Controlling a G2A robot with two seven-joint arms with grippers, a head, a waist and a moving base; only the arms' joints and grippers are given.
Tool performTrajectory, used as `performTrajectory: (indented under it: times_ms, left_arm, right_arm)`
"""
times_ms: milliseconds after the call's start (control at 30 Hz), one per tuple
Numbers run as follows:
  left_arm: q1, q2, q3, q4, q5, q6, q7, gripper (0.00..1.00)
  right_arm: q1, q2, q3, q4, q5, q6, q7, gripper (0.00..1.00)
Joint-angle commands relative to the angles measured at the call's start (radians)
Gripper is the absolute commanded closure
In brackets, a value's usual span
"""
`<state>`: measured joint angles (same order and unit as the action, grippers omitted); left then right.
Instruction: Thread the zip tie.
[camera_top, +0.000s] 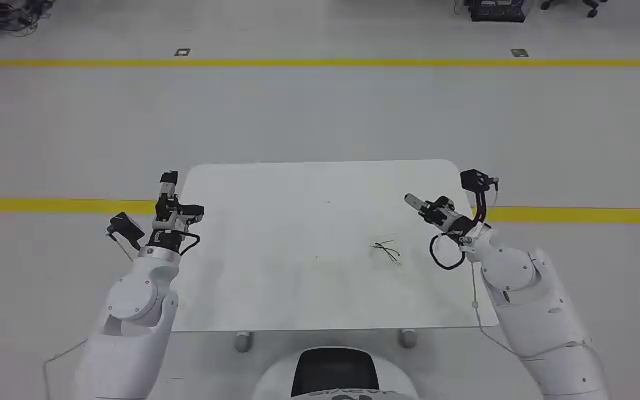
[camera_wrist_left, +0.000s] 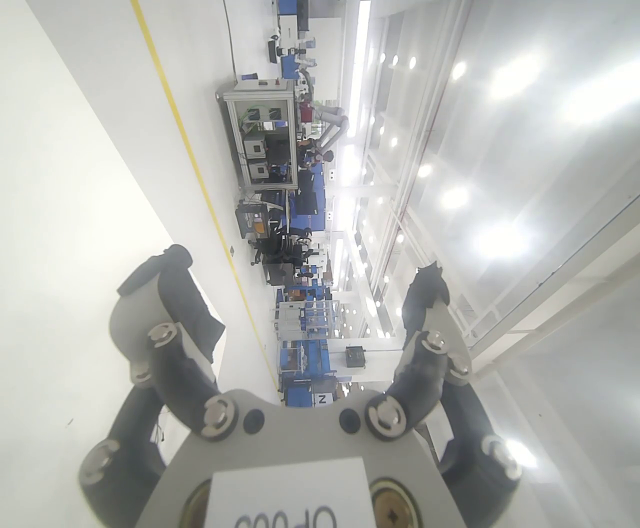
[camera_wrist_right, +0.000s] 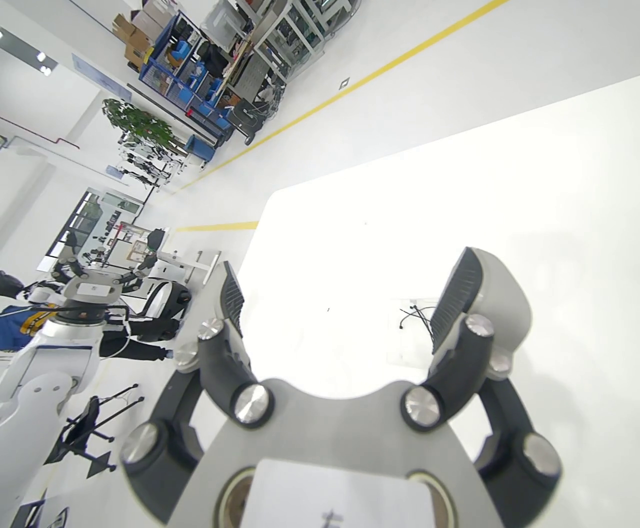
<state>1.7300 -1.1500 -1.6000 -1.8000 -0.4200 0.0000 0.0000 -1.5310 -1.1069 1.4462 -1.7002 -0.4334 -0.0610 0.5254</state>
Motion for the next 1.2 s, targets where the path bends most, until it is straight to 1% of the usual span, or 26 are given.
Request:
performTrajectory:
  times_ms: [0, 100, 133, 200, 267, 367, 400, 467, 500, 600, 667, 1000, 1033, 1100, 1167]
  left_arm:
    - [0.000, 0.000, 0.000, 0.000, 0.000, 0.000, 0.000, 0.00]
    - [0.000, 0.000, 0.000, 0.000, 0.000, 0.000, 0.000, 0.00]
    - [0.000, 0.000, 0.000, 0.000, 0.000, 0.000, 0.000, 0.00]
    - [0.000, 0.000, 0.000, 0.000, 0.000, 0.000, 0.000, 0.00]
    - [0.000, 0.000, 0.000, 0.000, 0.000, 0.000, 0.000, 0.00]
    - [0.000, 0.000, 0.000, 0.000, 0.000, 0.000, 0.000, 0.00]
    - [0.000, 0.000, 0.000, 0.000, 0.000, 0.000, 0.000, 0.00]
    - [0.000, 0.000, 0.000, 0.000, 0.000, 0.000, 0.000, 0.00]
    - [0.000, 0.000, 0.000, 0.000, 0.000, 0.000, 0.000, 0.00]
    - [0.000, 0.000, 0.000, 0.000, 0.000, 0.000, 0.000, 0.00]
    - [0.000, 0.000, 0.000, 0.000, 0.000, 0.000, 0.000, 0.00]
    - [0.000, 0.000, 0.000, 0.000, 0.000, 0.000, 0.000, 0.00]
    - [0.000, 0.000, 0.000, 0.000, 0.000, 0.000, 0.000, 0.00]
    - [0.000, 0.000, 0.000, 0.000, 0.000, 0.000, 0.000, 0.00]
    - [0.000, 0.000, 0.000, 0.000, 0.000, 0.000, 0.000, 0.00]
  right_arm:
    - [0.000, 0.000, 0.000, 0.000, -0.001, 0.000, 0.000, 0.00]
    - [0.000, 0.000, 0.000, 0.000, -0.001, 0.000, 0.000, 0.00]
    - [0.004, 0.001, -0.002, -0.003, -0.020, -0.006, 0.006, 0.00]
    - [0.031, 0.006, -0.013, -0.001, -0.104, -0.016, 0.044, 0.00]
    - [0.076, 0.008, -0.037, 0.005, -0.166, -0.018, 0.091, 0.00]
    - [0.140, 0.006, -0.084, 0.028, -0.232, -0.020, 0.150, 0.00]
    - [0.165, 0.006, -0.104, 0.038, -0.266, -0.021, 0.185, 0.00]
    - [0.217, 0.003, -0.158, 0.069, -0.321, -0.024, 0.239, 0.00]
    - [0.239, 0.000, -0.180, 0.082, -0.347, -0.021, 0.251, 0.00]
    - [0.283, -0.010, -0.258, 0.131, -0.410, -0.009, 0.284, 0.00]
    - [0.296, -0.014, -0.285, 0.152, -0.424, -0.012, 0.292, 0.00]
    - [0.296, -0.014, -0.285, 0.152, -0.424, -0.012, 0.292, 0.00]
    - [0.296, -0.014, -0.288, 0.149, -0.434, -0.020, 0.290, 0.00]
    - [0.300, -0.013, -0.308, 0.158, -0.481, -0.054, 0.297, 0.00]
    - [0.329, -0.016, -0.343, 0.187, -0.523, -0.074, 0.344, 0.00]
